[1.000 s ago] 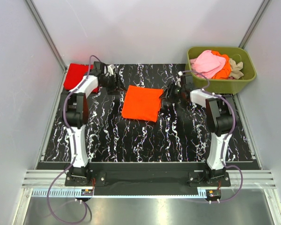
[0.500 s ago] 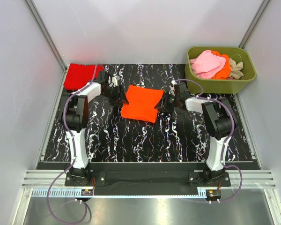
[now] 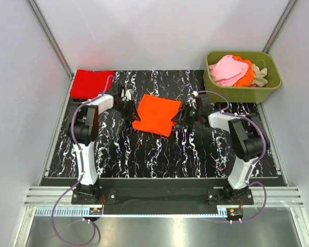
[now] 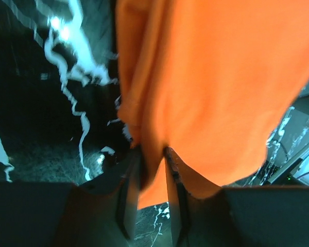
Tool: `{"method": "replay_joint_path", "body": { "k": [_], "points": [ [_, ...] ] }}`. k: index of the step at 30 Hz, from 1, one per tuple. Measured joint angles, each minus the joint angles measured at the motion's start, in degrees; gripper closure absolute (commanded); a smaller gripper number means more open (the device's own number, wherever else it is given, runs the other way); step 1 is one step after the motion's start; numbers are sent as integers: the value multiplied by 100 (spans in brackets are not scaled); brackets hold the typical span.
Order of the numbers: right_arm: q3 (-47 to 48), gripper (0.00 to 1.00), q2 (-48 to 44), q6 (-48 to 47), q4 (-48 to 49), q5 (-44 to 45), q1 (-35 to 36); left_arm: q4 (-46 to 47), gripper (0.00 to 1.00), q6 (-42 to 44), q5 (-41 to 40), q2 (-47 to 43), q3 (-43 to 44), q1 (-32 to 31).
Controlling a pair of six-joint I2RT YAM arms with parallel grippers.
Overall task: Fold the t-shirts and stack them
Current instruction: Neatly place the folded tshirt to the corner
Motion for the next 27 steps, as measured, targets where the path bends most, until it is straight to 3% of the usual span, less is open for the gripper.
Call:
{"method": "replay_joint_path", "body": {
  "k": [6, 27],
  "points": [
    [-354, 53, -457, 310, -57, 247, 140, 42, 70, -199, -142, -378, -503, -87],
    [-562, 53, -306, 911, 125, 649, 522, 68, 71, -337, -275, -706, -892, -258]
  ]
}}
